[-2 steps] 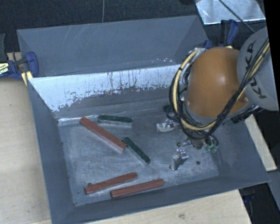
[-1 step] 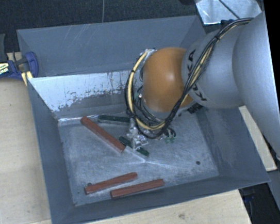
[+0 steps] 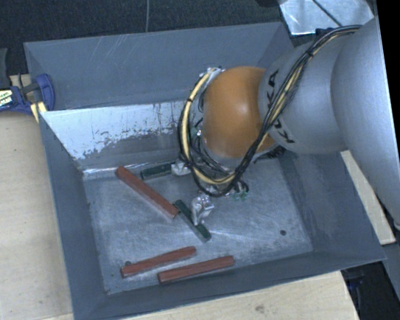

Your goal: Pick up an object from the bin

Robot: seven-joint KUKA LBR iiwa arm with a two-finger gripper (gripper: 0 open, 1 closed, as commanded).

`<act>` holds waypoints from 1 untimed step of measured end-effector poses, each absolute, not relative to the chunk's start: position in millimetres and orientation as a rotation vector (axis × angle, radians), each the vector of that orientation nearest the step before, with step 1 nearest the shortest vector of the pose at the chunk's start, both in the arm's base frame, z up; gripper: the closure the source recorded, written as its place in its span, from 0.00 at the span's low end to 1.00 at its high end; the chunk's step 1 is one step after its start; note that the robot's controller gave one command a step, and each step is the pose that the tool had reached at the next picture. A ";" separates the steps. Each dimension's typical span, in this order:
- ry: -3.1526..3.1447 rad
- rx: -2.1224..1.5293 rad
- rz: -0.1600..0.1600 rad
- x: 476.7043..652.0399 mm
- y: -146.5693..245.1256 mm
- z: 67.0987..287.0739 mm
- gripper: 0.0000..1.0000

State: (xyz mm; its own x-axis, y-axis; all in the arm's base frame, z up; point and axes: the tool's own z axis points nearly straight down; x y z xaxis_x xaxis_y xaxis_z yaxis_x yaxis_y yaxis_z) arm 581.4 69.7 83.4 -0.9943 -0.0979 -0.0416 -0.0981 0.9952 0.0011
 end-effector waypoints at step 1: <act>3.133 -0.159 -0.001 574.8 68.8 83.0 1.00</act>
Offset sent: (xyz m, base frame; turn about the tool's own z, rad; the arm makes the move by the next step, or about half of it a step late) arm 0.0000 0.0000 0.0000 0.0000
